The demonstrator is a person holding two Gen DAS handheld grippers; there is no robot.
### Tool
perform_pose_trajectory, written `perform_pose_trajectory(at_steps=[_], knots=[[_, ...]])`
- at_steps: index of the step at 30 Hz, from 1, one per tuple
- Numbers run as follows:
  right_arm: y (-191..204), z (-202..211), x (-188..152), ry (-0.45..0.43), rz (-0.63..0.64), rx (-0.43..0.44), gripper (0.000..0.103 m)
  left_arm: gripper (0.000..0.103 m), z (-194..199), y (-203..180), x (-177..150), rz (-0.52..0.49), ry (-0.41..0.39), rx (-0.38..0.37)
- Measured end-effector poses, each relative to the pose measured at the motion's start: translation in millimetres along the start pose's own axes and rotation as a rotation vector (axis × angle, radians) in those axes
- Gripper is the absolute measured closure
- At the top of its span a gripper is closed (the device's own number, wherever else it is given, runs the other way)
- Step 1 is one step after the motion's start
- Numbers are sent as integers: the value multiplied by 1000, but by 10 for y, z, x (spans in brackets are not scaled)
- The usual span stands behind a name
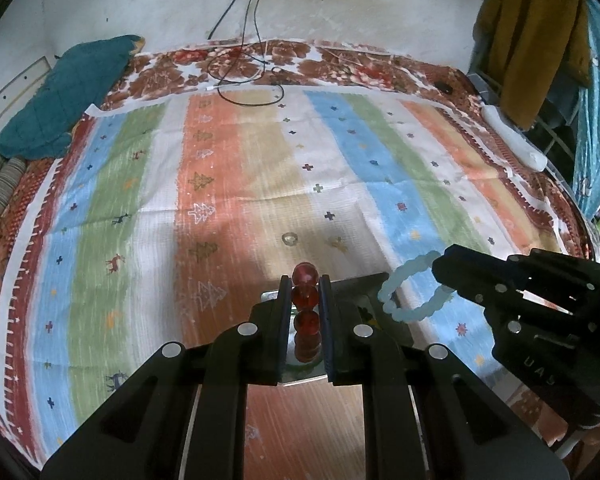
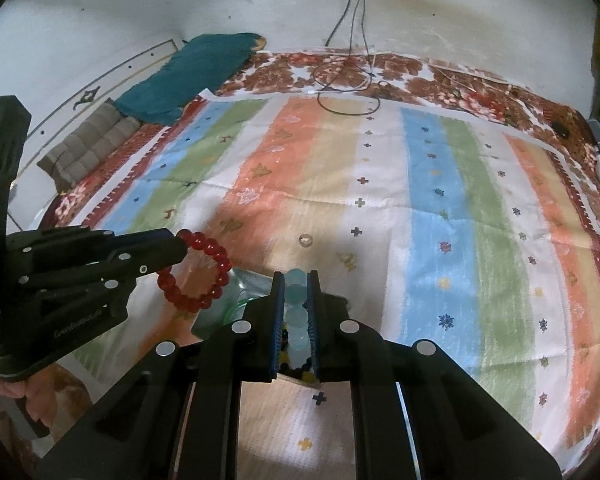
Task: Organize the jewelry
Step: 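Lift both held bracelets and carry them over the silver tin, then open both tools to drop the bracelets into the tin, then move both open tools toward the two small rings on the cloth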
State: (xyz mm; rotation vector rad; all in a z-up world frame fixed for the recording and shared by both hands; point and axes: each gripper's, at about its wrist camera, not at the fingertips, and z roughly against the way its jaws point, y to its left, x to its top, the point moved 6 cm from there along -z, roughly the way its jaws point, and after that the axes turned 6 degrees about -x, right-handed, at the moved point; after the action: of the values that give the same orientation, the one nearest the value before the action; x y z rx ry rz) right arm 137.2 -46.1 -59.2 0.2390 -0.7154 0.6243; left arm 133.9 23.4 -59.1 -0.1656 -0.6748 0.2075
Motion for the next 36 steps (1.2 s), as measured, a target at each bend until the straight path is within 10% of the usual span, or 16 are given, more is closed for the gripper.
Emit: perform_pose_trajectory(at_steps=[11, 15, 36], knots=[[-7, -72, -52, 42, -20, 1, 90, 88, -17, 5, -27, 26, 13, -2], [-105, -111, -51, 59, -50, -30, 72, 74, -2, 70, -21, 45, 9, 13], [-256, -635, 45, 194, -35, -93, 55, 42, -376, 272, 257, 67, 47, 82]])
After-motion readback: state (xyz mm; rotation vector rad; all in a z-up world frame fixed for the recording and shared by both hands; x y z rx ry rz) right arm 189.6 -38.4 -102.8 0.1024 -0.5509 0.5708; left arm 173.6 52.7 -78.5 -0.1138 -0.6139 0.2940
